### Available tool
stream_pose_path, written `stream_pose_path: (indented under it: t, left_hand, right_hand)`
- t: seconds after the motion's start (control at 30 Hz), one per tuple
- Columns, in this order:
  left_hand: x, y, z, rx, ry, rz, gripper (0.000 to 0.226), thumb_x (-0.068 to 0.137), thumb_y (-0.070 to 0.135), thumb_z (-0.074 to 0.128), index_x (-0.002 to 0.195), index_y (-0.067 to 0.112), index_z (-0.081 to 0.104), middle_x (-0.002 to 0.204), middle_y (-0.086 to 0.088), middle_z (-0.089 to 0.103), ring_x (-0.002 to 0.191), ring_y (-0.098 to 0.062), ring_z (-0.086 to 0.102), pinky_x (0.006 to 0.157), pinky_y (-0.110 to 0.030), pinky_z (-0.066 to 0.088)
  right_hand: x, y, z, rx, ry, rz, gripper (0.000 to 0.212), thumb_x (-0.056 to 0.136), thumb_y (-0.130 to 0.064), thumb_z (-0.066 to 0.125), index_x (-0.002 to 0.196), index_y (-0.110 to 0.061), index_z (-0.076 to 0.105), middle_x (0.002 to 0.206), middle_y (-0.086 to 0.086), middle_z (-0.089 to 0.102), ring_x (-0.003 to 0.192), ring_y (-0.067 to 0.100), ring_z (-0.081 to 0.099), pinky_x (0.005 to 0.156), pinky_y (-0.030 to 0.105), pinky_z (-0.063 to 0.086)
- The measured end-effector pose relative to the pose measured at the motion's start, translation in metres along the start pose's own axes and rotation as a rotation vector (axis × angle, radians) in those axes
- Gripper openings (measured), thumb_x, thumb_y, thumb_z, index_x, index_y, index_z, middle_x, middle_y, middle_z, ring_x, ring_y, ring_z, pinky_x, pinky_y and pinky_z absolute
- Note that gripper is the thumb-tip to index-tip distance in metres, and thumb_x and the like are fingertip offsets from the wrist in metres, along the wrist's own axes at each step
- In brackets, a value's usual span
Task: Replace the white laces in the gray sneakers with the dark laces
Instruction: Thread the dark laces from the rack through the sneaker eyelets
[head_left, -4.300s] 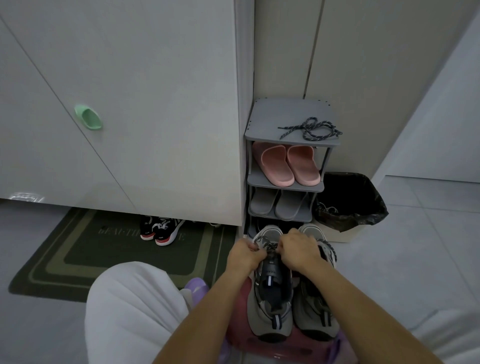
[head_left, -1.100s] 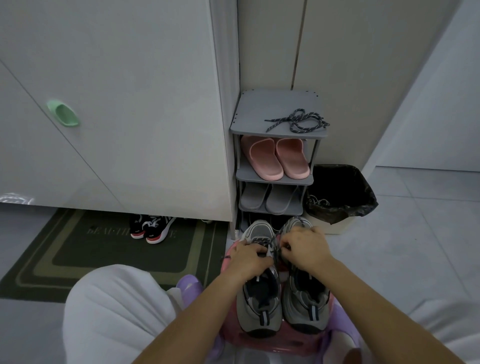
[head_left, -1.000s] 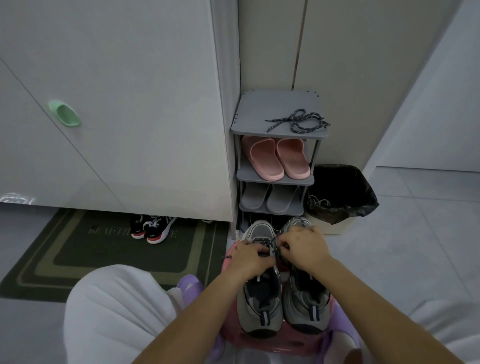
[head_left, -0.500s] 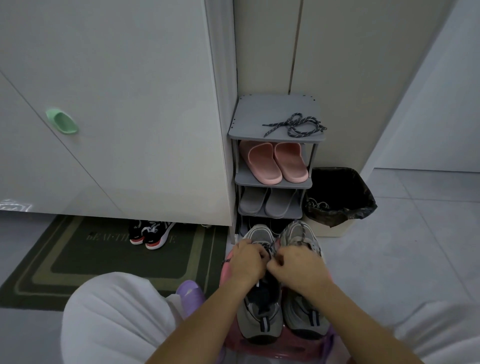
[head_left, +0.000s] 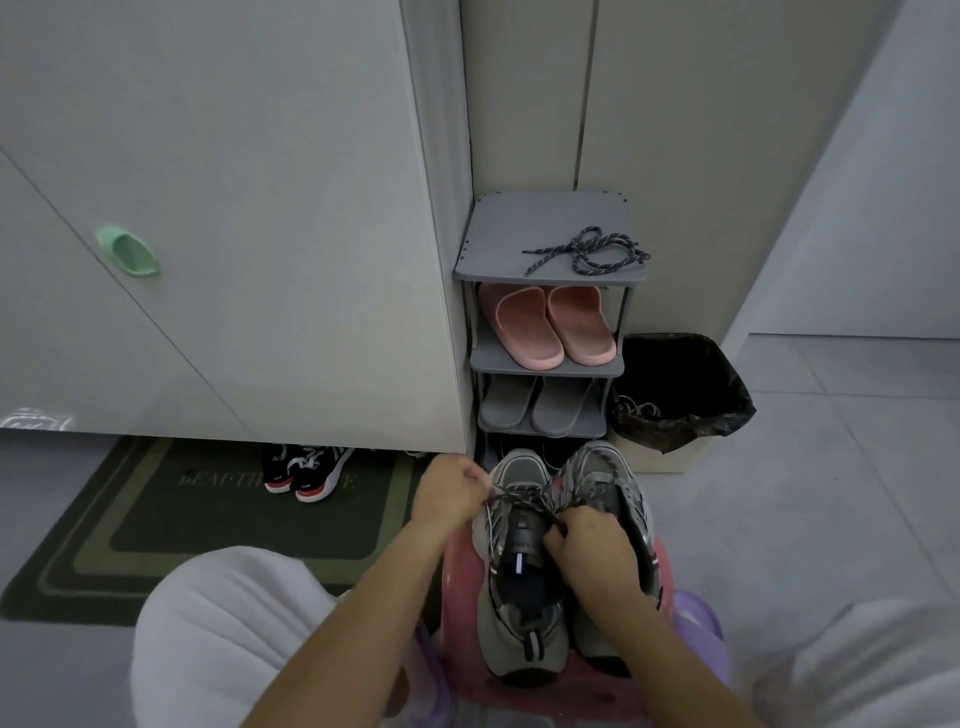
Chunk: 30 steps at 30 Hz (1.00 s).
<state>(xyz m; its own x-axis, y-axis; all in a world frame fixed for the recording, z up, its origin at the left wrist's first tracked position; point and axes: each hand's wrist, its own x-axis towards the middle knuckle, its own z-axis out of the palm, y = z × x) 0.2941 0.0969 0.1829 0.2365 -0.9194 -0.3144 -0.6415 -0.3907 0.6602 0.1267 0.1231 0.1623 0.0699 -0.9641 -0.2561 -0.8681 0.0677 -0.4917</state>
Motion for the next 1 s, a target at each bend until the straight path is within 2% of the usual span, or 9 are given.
stream_pose_path:
  t: [0.17,0.3,0.4,0.47,0.5,0.6,0.7,0.87,1.0]
  left_hand:
    - [-0.007,-0.052,-0.039,-0.255,0.147,-0.282,0.024,0.087,0.007,0.063,0.067,0.018,0.059,0.084,-0.006,0.063,0.09,-0.024,0.063,0.087,-0.031,0.047]
    - [-0.016,-0.057,-0.033,0.047,-0.111,-0.39,0.017,0.09,0.018,0.061,0.082,0.005,0.067,0.084,-0.01,0.065,0.075,-0.022,0.06,0.084,-0.033,0.051]
    - [-0.018,-0.046,-0.02,0.185,-0.088,-0.252,0.025,0.091,0.025,0.056,0.07,0.012,0.056,0.075,-0.005,0.057,0.076,-0.022,0.06,0.069,-0.027,0.043]
    - [-0.018,-0.032,-0.01,0.175,0.045,-0.05,0.011,0.09,0.025,0.055,0.087,0.017,0.061,0.097,-0.005,0.059,0.092,-0.024,0.061,0.075,-0.027,0.044]
    - [-0.019,-0.023,-0.004,0.164,0.098,0.062,0.016,0.09,0.025,0.056,0.1,0.017,0.065,0.109,-0.005,0.059,0.102,-0.023,0.059,0.081,-0.027,0.044]
    - [-0.018,0.002,0.019,0.252,0.036,0.301,0.022,0.089,0.028,0.057,0.107,0.022,0.068,0.117,0.0,0.058,0.113,-0.019,0.051,0.089,-0.03,0.044]
    - [-0.018,0.012,0.038,0.408,-0.097,0.292,0.02,0.088,0.028,0.059,0.104,0.022,0.068,0.12,-0.002,0.052,0.116,-0.023,0.043,0.091,-0.035,0.042]
    - [-0.018,0.015,0.046,0.306,-0.006,0.235,0.012,0.086,0.018,0.06,0.086,0.017,0.071,0.117,0.0,0.053,0.111,-0.021,0.047,0.086,-0.032,0.045]
    - [-0.012,0.012,0.03,0.273,0.054,0.212,0.014,0.086,0.016,0.061,0.072,0.019,0.063,0.113,0.003,0.053,0.108,-0.016,0.048,0.087,-0.034,0.046]
  right_hand:
    - [-0.002,0.0,0.001,0.029,-0.003,-0.017,0.031,0.087,-0.024,0.05,0.059,-0.014,0.041,0.061,0.002,0.05,0.06,0.022,0.051,0.049,0.027,0.032]
    - [-0.004,-0.001,-0.002,0.053,-0.003,-0.02,0.04,0.087,-0.027,0.054,0.052,-0.019,0.036,0.054,-0.001,0.045,0.052,0.018,0.046,0.044,0.024,0.028]
    - [-0.003,-0.001,-0.004,0.07,-0.025,-0.017,0.037,0.085,-0.028,0.056,0.053,-0.018,0.042,0.058,0.004,0.054,0.057,0.022,0.056,0.05,0.028,0.043]
    - [-0.003,-0.002,-0.005,0.087,-0.039,-0.015,0.033,0.084,-0.028,0.057,0.055,-0.016,0.047,0.063,0.009,0.062,0.06,0.025,0.063,0.058,0.035,0.053]
    - [-0.003,-0.003,-0.005,0.088,-0.046,-0.012,0.031,0.084,-0.027,0.057,0.057,-0.015,0.05,0.065,0.011,0.063,0.061,0.026,0.064,0.06,0.037,0.055]
    - [0.0,-0.004,-0.007,0.075,-0.051,-0.022,0.026,0.082,-0.024,0.057,0.061,-0.009,0.056,0.064,0.012,0.064,0.061,0.028,0.065,0.06,0.038,0.056]
    - [0.003,-0.004,-0.008,0.088,-0.066,-0.032,0.025,0.08,-0.024,0.058,0.068,-0.002,0.061,0.065,0.014,0.066,0.062,0.028,0.066,0.061,0.04,0.057]
    - [0.003,-0.001,-0.003,0.142,-0.053,0.005,0.021,0.08,-0.022,0.056,0.068,-0.005,0.06,0.066,0.012,0.066,0.06,0.026,0.066,0.062,0.04,0.057]
    - [0.003,-0.001,-0.002,0.156,-0.05,0.044,0.018,0.078,-0.017,0.055,0.065,-0.005,0.057,0.065,0.014,0.066,0.06,0.028,0.067,0.06,0.039,0.058]
